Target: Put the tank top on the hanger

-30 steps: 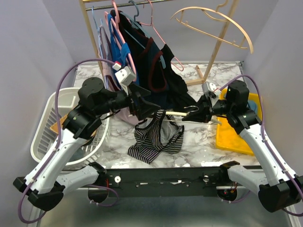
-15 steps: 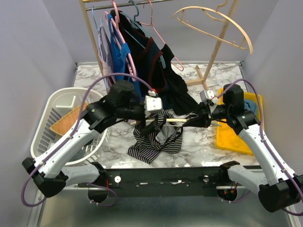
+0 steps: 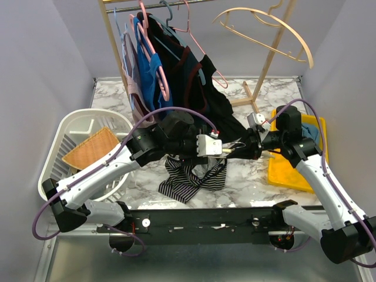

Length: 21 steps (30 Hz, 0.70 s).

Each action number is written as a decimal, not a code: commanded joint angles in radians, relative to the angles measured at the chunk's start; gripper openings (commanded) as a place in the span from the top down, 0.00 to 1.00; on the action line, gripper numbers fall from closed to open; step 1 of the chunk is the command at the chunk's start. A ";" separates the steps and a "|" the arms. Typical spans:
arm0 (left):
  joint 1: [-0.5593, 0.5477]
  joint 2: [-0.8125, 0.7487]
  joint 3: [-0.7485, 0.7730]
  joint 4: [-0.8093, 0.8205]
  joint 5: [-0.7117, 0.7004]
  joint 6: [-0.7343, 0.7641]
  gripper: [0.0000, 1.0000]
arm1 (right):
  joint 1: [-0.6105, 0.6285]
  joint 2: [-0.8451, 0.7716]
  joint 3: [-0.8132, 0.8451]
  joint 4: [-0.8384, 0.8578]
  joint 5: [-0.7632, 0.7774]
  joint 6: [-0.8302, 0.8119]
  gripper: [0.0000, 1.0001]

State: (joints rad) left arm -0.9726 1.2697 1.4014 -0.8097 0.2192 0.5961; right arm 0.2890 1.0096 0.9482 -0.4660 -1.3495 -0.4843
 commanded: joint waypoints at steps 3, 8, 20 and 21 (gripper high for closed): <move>-0.011 -0.032 -0.071 0.079 -0.090 -0.031 0.79 | 0.006 0.023 0.021 -0.025 -0.013 -0.020 1.00; -0.011 -0.059 -0.126 0.187 -0.047 -0.119 1.00 | 0.007 0.032 0.027 -0.025 -0.007 -0.013 0.97; 0.029 -0.320 -0.499 0.499 -0.211 -0.731 1.00 | -0.140 -0.138 0.026 0.009 0.262 0.262 0.12; 0.029 -0.363 -0.545 0.518 -0.248 -0.775 1.00 | -0.142 -0.144 0.005 0.016 0.236 0.298 0.11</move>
State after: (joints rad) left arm -0.9447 1.0302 0.9630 -0.4801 0.0895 0.0906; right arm 0.1783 0.9047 0.9890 -0.4644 -1.1423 -0.3271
